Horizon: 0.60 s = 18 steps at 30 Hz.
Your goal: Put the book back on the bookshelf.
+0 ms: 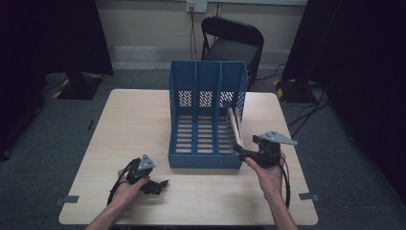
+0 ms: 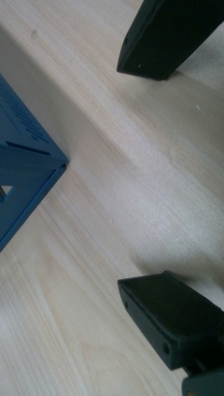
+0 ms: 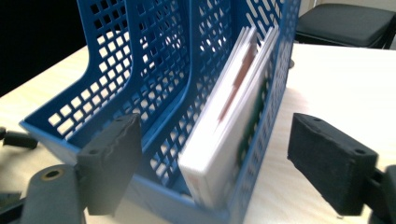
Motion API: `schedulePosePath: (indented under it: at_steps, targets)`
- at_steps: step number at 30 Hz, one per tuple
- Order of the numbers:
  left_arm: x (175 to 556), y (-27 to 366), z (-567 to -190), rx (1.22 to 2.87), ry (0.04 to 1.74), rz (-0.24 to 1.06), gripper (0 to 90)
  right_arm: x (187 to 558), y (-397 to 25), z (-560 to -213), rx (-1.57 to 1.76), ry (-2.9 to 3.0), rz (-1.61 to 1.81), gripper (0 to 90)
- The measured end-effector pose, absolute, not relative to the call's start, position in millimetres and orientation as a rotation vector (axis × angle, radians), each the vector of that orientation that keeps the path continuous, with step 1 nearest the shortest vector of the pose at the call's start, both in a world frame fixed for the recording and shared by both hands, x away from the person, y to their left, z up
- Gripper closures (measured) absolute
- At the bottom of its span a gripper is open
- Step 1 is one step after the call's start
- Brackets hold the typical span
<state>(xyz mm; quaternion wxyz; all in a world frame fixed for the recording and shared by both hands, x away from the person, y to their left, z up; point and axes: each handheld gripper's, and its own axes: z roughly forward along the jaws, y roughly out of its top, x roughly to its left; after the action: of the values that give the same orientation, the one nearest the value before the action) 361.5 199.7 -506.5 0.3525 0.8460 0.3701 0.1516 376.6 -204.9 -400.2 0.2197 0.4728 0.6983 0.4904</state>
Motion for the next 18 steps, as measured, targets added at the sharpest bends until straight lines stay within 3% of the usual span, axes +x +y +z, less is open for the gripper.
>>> schedulePosePath:
  at_steps: [13,18]
  targets:
    - [361.3,200.7,-506.5,2.177,0.991,0.401,0.0,342.5,-232.9,-414.3,1.282,2.018,1.286,15.2]
    - [360.6,199.3,-506.8,2.167,1.011,0.414,0.0,332.3,-242.5,-433.1,1.334,2.035,1.225,18.7]
